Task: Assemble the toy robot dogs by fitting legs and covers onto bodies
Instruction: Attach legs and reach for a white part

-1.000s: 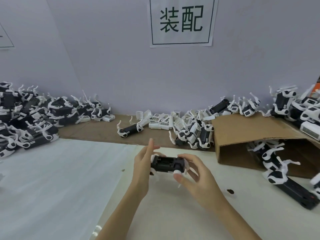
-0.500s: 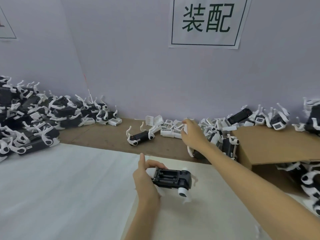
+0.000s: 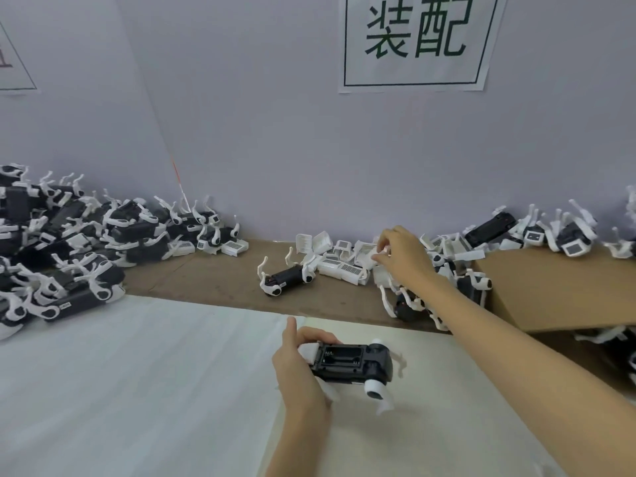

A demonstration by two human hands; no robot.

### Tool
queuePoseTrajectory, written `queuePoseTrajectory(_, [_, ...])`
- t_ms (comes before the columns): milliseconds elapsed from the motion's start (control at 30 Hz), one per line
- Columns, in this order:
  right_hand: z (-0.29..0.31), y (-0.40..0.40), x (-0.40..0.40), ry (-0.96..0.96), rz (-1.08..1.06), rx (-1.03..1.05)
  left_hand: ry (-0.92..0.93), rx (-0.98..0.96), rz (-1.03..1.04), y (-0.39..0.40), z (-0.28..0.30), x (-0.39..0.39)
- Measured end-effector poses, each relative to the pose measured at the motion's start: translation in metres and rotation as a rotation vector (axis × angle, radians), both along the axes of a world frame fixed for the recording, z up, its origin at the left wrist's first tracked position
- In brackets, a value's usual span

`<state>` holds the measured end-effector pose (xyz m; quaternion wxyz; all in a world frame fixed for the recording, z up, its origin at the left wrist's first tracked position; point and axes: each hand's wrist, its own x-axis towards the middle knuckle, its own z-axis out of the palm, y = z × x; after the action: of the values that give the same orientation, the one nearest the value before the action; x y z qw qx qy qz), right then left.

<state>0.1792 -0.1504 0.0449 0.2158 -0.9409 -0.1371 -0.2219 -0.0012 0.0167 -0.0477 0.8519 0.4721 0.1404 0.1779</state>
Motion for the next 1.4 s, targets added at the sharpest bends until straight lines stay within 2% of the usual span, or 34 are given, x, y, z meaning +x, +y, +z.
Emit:
queuePoseTrajectory(100, [0.005,-0.019,-0.042,-0.012,0.052,0.242,0.02,0.014,-0.002,-0.001,0.005,-0.004])
queuePoseTrajectory(233, [-0.004,-0.043,-0.116,0.102,0.108,0.571,0.021,0.035,-0.016,-0.003,0.014,-0.01])
queuePoseTrajectory(400, [-0.037,-0.067,-0.202,0.223,0.133,0.936,-0.065,0.263,-0.002,-0.015,0.019,-0.023])
queuePoseTrajectory(500, [-0.051,-0.078,-0.237,0.243,0.131,1.082,-0.091,0.31,-0.059,-0.022,0.023,-0.032])
queuePoseTrajectory(667, [-0.061,-0.093,-0.254,0.344,0.186,1.197,-0.089,0.343,-0.148,-0.039,0.027,-0.044])
queuePoseTrajectory(833, [-0.06,-0.091,-0.255,0.242,0.203,1.247,-0.053,0.4,-0.289,-0.052,0.026,-0.053])
queuePoseTrajectory(1000, [-0.06,-0.09,-0.259,0.311,0.263,1.249,-0.022,0.444,-0.346,-0.062,0.03,-0.059])
queuePoseTrajectory(1100, [-0.059,-0.085,-0.263,0.333,0.296,1.173,-0.013,0.47,-0.353,-0.063,0.033,-0.061])
queuePoseTrajectory(1333, [-0.061,-0.07,-0.274,0.214,0.326,0.9,-0.01,0.564,-0.349,-0.061,0.032,-0.06])
queuePoseTrajectory(1400, [-0.061,-0.069,-0.277,0.204,0.338,0.751,-0.033,0.562,-0.342,-0.061,0.032,-0.061])
